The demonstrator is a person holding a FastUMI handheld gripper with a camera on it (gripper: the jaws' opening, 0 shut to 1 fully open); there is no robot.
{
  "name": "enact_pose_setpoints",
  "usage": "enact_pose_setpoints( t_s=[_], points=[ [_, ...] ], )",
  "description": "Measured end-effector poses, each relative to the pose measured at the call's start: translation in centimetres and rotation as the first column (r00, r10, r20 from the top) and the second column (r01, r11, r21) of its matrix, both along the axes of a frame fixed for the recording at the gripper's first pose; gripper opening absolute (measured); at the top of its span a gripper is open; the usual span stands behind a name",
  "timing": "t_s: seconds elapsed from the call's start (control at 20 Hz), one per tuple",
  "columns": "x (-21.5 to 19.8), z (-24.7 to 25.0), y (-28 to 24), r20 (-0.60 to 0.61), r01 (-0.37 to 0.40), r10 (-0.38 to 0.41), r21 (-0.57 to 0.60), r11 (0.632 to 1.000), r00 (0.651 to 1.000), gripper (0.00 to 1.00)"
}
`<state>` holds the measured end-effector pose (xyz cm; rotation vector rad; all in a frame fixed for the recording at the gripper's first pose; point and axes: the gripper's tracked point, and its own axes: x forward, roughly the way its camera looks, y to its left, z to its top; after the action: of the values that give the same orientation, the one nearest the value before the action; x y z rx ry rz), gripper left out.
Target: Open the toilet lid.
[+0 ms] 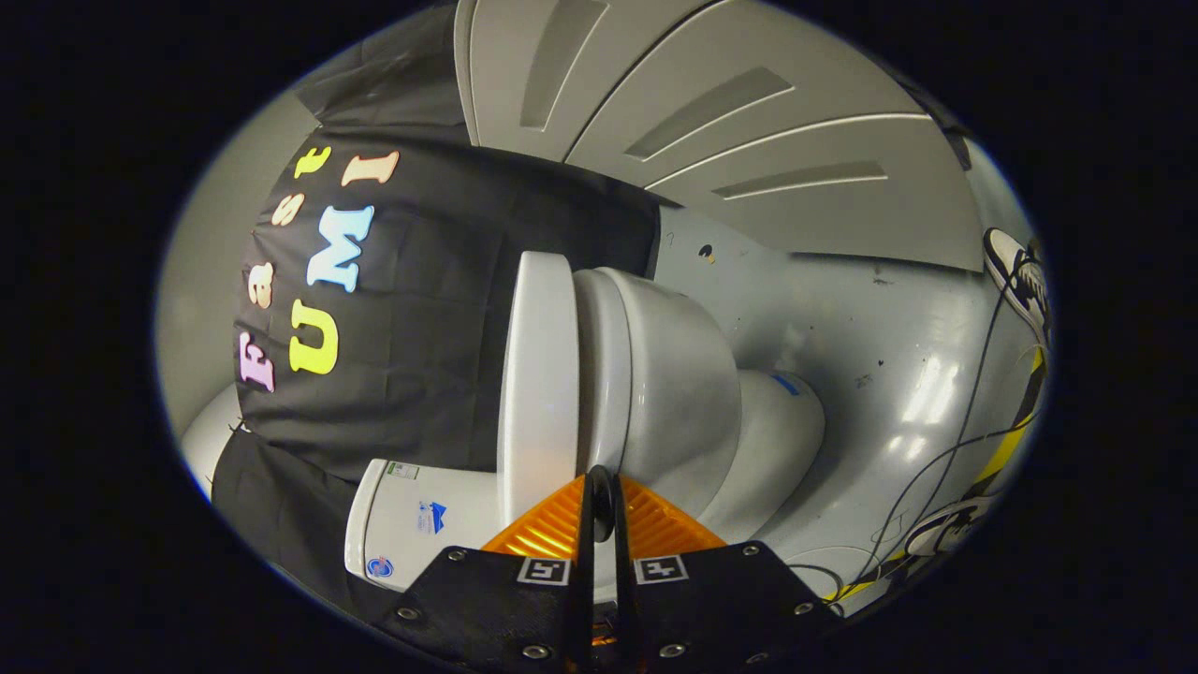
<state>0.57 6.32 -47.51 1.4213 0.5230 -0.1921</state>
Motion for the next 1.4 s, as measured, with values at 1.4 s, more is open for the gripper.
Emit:
enact_pose_setpoints(
  t_s=[1.4],
  points=[
    [0.5, 7.1, 0.2, -0.147, -0.164, 0.119, -0.351, 0.922, 0.982, 0.0]
  ],
)
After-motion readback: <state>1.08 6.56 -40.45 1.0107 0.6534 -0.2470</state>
